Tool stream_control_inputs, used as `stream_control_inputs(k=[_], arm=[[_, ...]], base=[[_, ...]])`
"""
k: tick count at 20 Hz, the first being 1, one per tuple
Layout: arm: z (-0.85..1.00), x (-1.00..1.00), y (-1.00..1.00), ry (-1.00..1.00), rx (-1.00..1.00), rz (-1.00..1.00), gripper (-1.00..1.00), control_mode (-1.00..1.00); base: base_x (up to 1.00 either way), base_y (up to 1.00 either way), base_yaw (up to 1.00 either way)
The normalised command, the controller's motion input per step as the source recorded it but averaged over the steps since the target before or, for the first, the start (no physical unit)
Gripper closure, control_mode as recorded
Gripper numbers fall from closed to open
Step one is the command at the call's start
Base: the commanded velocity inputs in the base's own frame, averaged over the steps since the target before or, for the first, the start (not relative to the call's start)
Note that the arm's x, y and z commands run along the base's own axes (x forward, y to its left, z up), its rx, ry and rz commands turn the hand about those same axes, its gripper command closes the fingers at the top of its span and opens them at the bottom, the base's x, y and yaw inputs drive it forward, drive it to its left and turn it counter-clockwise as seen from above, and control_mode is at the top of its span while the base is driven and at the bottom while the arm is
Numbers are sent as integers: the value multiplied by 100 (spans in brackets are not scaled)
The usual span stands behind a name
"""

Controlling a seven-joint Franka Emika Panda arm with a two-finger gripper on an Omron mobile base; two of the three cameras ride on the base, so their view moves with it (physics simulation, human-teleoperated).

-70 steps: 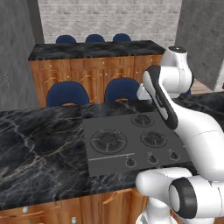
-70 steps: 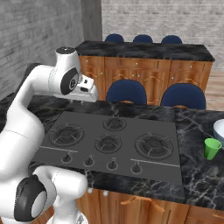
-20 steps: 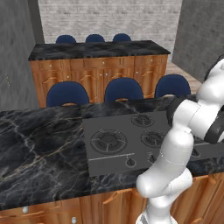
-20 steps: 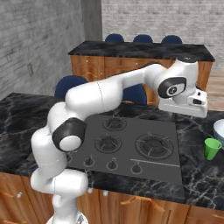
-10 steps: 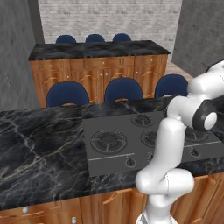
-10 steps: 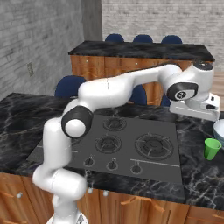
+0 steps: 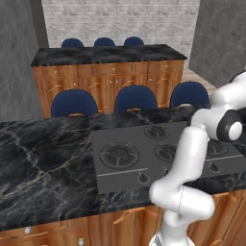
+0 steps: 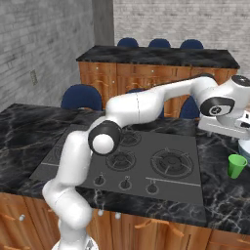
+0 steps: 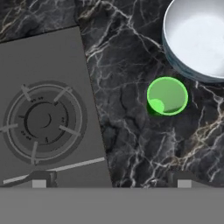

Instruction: Pick the cup and bowl from the counter and place them on the counter next to the sink.

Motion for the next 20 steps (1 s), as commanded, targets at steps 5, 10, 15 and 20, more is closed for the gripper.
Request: stream_control_inputs(k=[5, 10, 15, 20], arm=[[-57, 39, 0, 4, -1, 3, -100, -100], [-45, 28, -3, 7, -9, 1, -100, -100], [-41, 10, -12, 9, -12, 1, -100, -100], [-27, 9, -19, 3, -3, 1, -100, -100]], base=[[0, 0, 0], [0, 0, 0], [0, 0, 0], [0, 0, 0]])
